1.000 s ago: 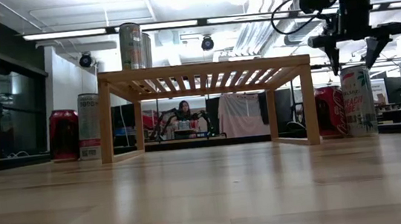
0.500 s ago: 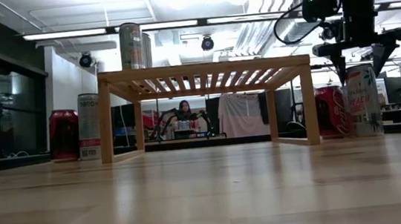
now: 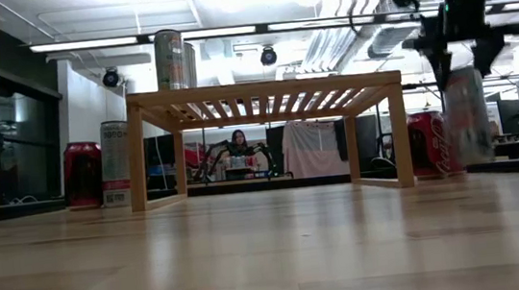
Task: Place canned beverage on shelf
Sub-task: Put the top right white pink soda can on the shelf
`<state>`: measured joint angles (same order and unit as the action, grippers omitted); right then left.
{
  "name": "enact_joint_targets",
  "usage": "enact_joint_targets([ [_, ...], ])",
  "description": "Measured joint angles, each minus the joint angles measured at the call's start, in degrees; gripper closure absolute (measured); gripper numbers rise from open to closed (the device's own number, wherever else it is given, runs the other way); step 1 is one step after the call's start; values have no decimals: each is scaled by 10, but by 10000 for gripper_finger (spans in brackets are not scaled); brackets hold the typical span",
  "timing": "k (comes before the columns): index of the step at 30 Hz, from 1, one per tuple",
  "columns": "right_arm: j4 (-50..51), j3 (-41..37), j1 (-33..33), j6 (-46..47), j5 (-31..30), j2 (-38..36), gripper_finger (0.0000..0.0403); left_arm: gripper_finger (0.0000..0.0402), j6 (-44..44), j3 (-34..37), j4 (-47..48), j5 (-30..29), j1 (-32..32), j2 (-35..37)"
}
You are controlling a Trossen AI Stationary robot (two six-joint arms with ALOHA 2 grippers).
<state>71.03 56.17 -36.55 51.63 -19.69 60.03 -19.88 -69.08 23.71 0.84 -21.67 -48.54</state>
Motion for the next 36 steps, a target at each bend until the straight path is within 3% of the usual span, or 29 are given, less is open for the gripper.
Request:
enact_joint_targets([
  [4, 48, 82, 41, -43, 4, -17, 160, 16, 0, 0, 0, 0, 0, 0],
  [8, 59, 189, 88, -95, 49, -20, 160, 16, 0, 0, 0, 0, 0, 0],
  [16, 61, 407, 177, -148, 71, 24, 160, 16, 0, 0, 0, 0, 0, 0],
  [27, 57, 615, 231, -286, 60, 241, 160, 16, 0, 0, 0, 0, 0, 0],
  [36, 119, 690, 231, -337, 80, 381, 160, 16, -1, 0, 0, 0, 0, 0],
])
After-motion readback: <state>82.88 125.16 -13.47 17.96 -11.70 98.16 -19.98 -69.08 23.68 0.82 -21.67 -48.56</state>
